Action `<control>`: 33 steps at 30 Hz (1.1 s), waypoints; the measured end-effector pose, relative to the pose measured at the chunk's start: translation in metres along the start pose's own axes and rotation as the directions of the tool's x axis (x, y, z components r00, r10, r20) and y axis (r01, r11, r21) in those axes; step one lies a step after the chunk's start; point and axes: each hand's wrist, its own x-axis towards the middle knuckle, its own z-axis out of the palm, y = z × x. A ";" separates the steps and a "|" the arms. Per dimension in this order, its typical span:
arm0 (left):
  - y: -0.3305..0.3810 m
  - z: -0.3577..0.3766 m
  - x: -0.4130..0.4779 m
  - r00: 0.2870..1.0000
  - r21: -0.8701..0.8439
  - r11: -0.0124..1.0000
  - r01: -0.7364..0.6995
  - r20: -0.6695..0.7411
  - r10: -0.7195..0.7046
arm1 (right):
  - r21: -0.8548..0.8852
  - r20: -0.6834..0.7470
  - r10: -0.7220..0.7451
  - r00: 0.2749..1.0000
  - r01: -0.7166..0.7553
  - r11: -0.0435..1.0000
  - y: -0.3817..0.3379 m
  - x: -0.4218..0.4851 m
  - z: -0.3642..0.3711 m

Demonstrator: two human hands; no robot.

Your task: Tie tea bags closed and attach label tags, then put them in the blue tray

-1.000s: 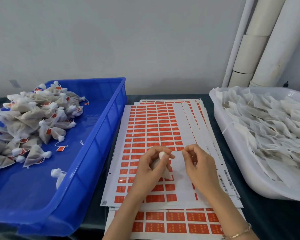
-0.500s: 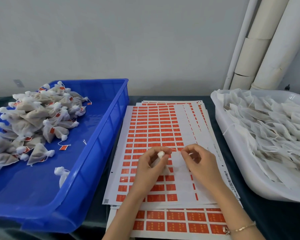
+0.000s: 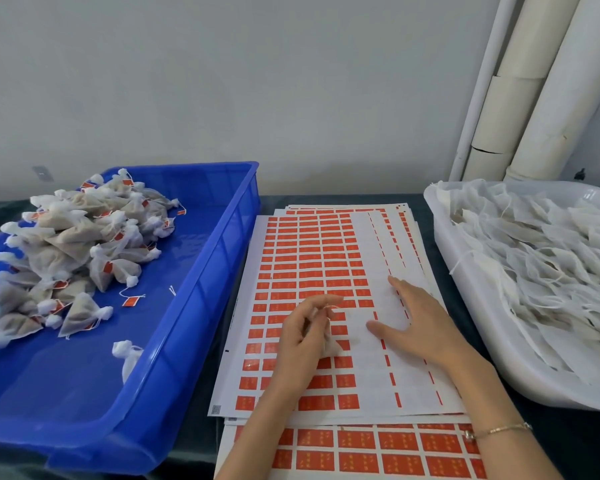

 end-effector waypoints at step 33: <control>-0.008 0.022 0.038 0.983 0.667 0.731 -0.146 0.014 0.183 | -0.178 0.123 -0.135 0.983 0.156 0.972 -0.003 0.000 -0.008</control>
